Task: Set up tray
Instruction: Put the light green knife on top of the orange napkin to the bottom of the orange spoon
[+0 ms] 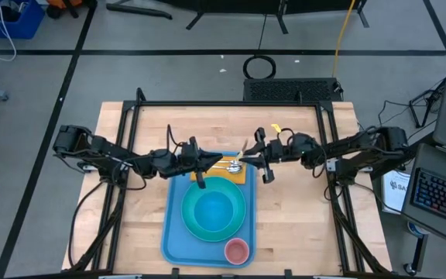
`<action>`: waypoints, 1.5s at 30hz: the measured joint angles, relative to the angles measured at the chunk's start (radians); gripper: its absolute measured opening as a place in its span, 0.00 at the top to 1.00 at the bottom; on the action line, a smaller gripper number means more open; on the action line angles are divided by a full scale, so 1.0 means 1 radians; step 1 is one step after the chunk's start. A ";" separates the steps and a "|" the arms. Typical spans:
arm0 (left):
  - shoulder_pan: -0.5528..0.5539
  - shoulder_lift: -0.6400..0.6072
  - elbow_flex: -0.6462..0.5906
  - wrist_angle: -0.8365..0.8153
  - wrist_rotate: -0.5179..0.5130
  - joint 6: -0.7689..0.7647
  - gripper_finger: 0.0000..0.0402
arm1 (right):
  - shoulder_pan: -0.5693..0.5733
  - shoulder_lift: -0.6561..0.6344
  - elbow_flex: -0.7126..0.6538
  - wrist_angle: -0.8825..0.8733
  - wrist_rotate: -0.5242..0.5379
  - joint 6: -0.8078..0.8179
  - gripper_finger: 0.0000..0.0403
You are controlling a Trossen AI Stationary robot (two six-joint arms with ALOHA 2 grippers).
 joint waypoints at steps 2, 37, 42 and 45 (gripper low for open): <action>0.001 0.000 0.000 0.006 -0.001 0.025 0.92 | 0.001 0.033 0.000 0.026 -0.001 0.024 0.90; 0.015 0.000 0.000 -0.036 -0.113 0.319 0.92 | -0.053 0.096 0.025 0.120 0.032 0.096 0.90; 0.015 0.000 0.000 -0.036 -0.077 0.322 0.92 | -0.053 0.096 0.048 0.104 0.024 0.065 0.90; 0.015 0.000 0.000 -0.036 -0.059 0.318 0.92 | -0.053 0.096 0.048 0.095 0.003 0.041 0.90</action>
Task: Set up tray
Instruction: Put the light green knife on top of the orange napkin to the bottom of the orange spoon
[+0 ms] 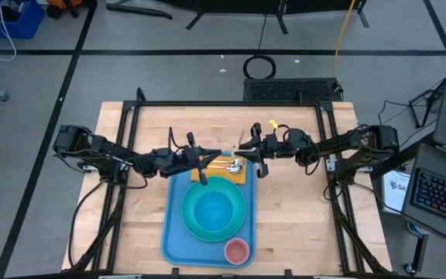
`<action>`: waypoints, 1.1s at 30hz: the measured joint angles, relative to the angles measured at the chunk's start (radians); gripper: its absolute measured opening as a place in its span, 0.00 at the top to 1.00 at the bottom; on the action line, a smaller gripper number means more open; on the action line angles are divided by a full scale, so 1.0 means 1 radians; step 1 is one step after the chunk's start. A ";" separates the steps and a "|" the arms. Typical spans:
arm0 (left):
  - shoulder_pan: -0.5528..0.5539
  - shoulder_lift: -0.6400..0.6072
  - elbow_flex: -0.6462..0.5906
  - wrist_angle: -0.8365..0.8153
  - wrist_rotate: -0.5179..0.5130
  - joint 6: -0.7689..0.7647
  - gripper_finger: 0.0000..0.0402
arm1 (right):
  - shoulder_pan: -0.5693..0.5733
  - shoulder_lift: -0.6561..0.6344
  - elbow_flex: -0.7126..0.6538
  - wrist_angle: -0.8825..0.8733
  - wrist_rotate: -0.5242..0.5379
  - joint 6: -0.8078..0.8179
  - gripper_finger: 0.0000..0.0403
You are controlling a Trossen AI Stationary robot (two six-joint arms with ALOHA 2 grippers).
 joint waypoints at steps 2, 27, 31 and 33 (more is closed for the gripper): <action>0.000 0.000 0.000 0.000 0.001 0.004 0.92 | 0.000 0.000 0.000 0.004 0.000 0.011 0.90; 0.000 0.000 0.000 -0.034 -0.044 0.035 0.92 | -0.001 0.000 0.016 -0.024 0.027 -0.004 0.90; 0.012 0.000 0.001 -0.044 -0.045 0.021 0.92 | -0.001 0.000 0.016 -0.031 0.027 -0.021 0.90; 0.020 0.000 0.001 -0.049 -0.045 0.007 0.92 | -0.001 0.000 0.016 -0.034 0.027 -0.022 0.90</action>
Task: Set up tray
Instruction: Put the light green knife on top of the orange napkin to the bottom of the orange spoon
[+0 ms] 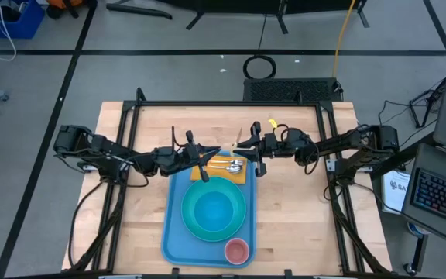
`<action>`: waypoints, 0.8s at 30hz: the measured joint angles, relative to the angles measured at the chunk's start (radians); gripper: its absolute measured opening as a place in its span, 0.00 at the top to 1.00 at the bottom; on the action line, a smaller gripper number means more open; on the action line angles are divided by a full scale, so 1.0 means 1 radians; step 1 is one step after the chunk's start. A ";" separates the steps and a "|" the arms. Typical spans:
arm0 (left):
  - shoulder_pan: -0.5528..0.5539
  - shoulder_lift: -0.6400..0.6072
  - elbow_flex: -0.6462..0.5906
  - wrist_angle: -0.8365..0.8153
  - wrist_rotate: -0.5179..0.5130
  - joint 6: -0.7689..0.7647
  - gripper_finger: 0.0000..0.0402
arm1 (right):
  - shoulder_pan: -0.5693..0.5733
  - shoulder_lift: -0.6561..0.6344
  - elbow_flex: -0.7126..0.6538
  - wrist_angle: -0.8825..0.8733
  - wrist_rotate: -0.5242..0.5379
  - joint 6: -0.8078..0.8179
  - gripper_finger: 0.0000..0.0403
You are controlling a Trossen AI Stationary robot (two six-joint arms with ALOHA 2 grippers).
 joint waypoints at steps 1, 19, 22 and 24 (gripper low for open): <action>0.004 0.000 0.000 -0.001 0.000 -0.003 0.92 | 0.000 0.000 0.000 -0.001 0.000 -0.003 0.90; 0.015 0.000 0.013 -0.005 -0.031 -0.017 0.64 | -0.001 0.006 0.000 0.066 0.193 0.051 0.89; 0.015 0.011 0.031 -0.001 -0.021 -0.034 0.58 | -0.001 0.006 0.022 0.055 0.188 0.078 0.89; 0.009 0.020 0.039 -0.008 -0.031 -0.032 0.56 | 0.003 0.009 0.042 0.038 0.187 0.090 0.89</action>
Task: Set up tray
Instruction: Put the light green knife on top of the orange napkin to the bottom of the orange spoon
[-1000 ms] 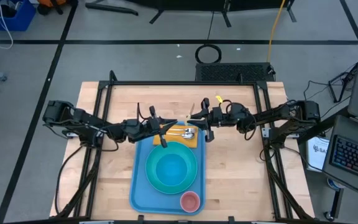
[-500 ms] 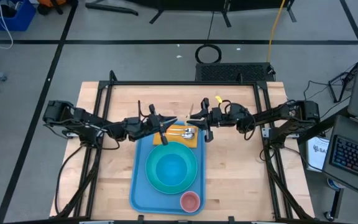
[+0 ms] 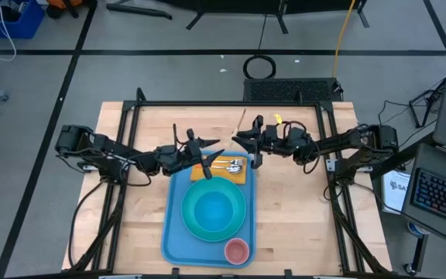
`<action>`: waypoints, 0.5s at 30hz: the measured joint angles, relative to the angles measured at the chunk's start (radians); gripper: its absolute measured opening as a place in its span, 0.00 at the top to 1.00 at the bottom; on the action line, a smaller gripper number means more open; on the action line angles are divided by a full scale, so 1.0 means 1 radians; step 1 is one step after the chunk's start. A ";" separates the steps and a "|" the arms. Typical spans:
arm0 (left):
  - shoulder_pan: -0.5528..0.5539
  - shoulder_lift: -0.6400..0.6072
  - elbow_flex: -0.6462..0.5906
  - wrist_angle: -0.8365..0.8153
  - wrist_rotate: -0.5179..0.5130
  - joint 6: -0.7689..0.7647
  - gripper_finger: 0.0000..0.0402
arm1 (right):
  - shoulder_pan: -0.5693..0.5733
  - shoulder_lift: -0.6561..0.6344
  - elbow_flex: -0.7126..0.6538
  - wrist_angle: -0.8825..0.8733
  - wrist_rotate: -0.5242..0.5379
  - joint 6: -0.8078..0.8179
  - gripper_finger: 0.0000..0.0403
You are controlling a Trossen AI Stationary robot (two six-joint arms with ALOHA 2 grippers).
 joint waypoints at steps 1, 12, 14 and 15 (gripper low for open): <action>-0.001 0.011 0.009 0.000 -0.014 0.009 0.55 | 0.005 0.008 0.010 0.001 0.001 -0.002 0.89; -0.049 0.057 0.046 -0.003 -0.215 0.154 0.52 | 0.032 0.154 0.093 0.093 0.051 0.016 0.89; -0.057 0.057 0.046 -0.006 -0.229 0.169 0.52 | 0.032 0.174 0.107 0.105 0.050 0.020 0.89; -0.061 0.057 0.046 -0.010 -0.233 0.176 0.52 | 0.032 0.185 0.115 0.110 0.050 0.020 0.89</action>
